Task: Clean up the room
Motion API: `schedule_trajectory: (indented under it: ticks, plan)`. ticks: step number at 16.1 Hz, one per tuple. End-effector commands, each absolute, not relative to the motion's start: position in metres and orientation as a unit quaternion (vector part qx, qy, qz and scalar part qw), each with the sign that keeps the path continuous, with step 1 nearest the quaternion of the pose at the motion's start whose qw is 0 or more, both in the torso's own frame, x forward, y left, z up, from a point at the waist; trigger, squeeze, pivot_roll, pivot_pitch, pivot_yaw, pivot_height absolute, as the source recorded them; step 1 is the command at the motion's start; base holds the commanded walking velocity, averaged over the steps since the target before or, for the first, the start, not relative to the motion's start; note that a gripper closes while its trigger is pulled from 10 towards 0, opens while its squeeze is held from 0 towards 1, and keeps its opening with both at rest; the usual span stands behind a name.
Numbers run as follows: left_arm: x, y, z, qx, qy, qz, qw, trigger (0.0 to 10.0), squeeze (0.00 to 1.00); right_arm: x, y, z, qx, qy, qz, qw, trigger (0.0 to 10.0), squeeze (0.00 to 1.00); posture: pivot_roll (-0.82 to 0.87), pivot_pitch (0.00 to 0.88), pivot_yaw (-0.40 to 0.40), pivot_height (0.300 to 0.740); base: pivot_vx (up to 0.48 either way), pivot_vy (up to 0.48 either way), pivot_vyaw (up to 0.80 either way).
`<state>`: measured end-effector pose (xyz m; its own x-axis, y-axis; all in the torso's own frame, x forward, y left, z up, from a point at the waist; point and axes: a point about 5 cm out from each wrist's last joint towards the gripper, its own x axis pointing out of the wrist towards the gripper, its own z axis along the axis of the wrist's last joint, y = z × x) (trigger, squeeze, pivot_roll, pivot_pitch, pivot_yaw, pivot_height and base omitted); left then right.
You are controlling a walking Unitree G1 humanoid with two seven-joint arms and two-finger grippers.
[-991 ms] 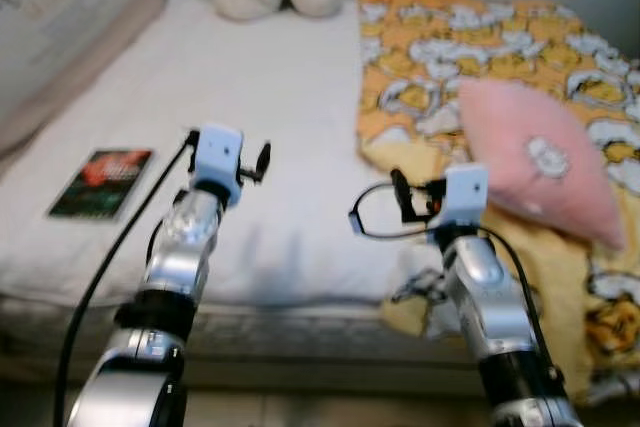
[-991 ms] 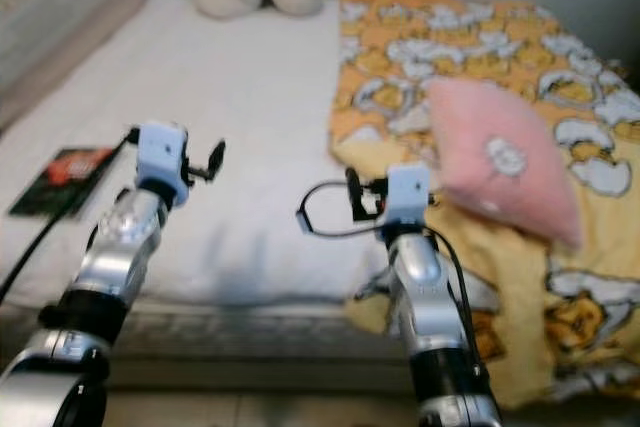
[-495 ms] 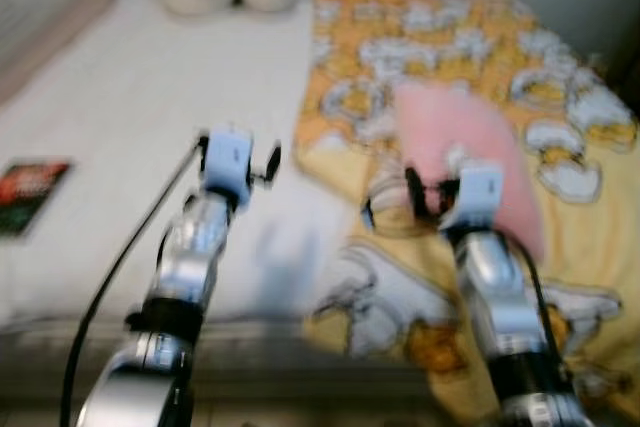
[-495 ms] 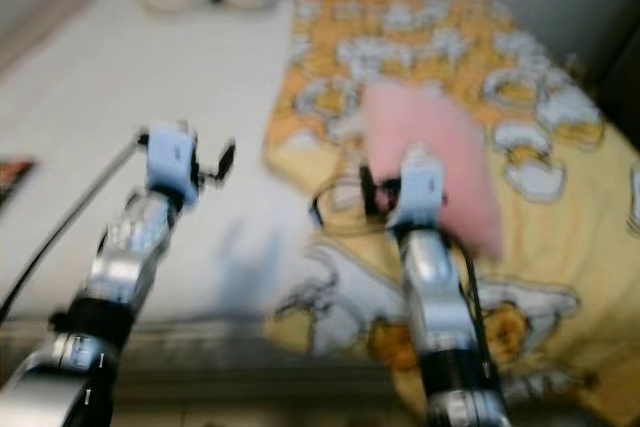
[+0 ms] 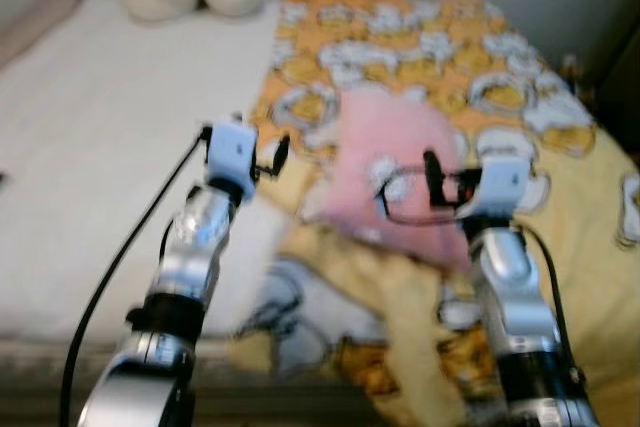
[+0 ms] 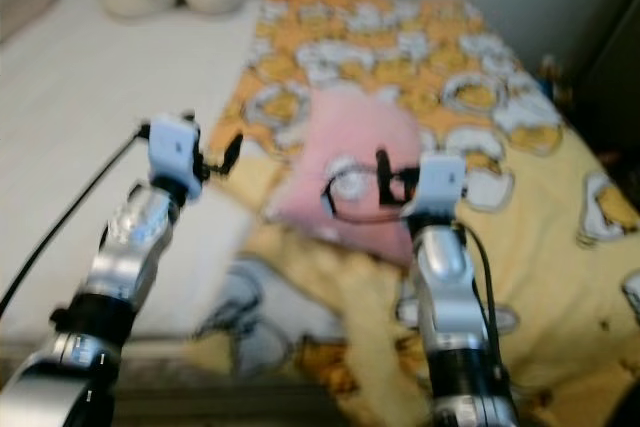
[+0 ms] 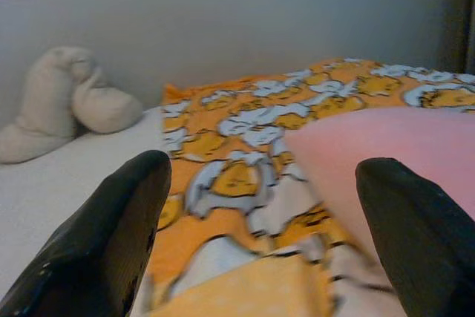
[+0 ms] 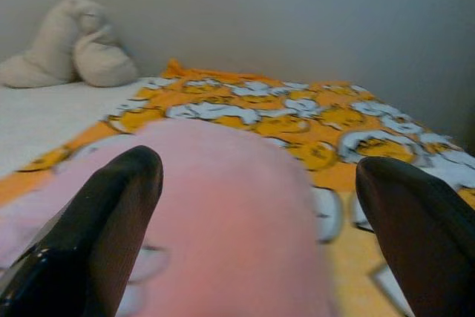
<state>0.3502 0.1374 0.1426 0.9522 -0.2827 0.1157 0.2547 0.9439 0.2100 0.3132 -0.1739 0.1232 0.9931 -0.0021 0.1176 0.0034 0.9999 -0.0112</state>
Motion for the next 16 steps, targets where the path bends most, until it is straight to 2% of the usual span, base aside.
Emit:
schedule_trajectory:
  ticks: [1,4,5,6,7,11,13,16]
  plan:
    - [0.352,0.131,0.145,0.098,-0.074,-0.149,0.981,10.0,1.0,0.312,-0.182,0.125,-0.006,-0.062,-0.015,0.998,10.0,0.0,-0.19,0.0,0.028,0.74,0.289,-0.382,0.0]
    - [0.361,0.149,0.153,0.127,-0.077,-0.11,0.983,10.0,1.0,0.314,-0.183,0.124,0.021,-0.048,-0.023,0.998,10.0,0.0,-0.19,0.0,0.031,0.74,0.292,-0.378,0.0]
    - [0.366,0.158,0.158,0.122,-0.073,-0.093,0.985,10.0,0.64,0.316,-0.184,0.124,0.028,-0.045,-0.024,0.998,10.0,0.0,-0.19,0.0,0.033,0.74,0.0,0.0,0.0]
    - [0.37,0.166,0.162,0.125,-0.068,-0.082,0.986,10.0,0.04,0.318,-0.183,0.124,0.03,-0.039,-0.02,0.999,10.0,0.0,-0.19,0.0,0.033,0.74,0.0,0.0,0.0]
    - [0.371,0.17,0.164,0.135,-0.066,-0.079,0.986,10.0,0.0,0.319,-0.183,0.123,0.033,-0.035,-0.017,0.999,10.0,0.0,-0.19,0.0,0.037,0.74,0.0,0.0,0.0]
    - [0.382,0.183,0.179,0.135,-0.052,-0.077,0.987,10.0,0.0,0.328,-0.182,0.122,0.089,-0.01,-0.015,0.996,10.0,0.0,-0.19,0.0,0.031,0.74,0.0,0.0,0.0]
    - [0.399,0.193,0.194,0.06,0.005,-0.089,0.994,10.0,0.0,0.34,-0.187,0.127,0.164,0.02,-0.001,0.986,10.0,0.0,-0.18,0.0,0.024,0.74,0.0,0.0,0.0]
    - [0.41,0.198,0.208,0.017,0.044,-0.086,0.995,10.0,0.0,0.355,-0.198,0.132,0.177,0.04,0.0,0.983,10.0,0.0,-0.2,0.0,0.03,0.74,0.0,0.0,0.0]
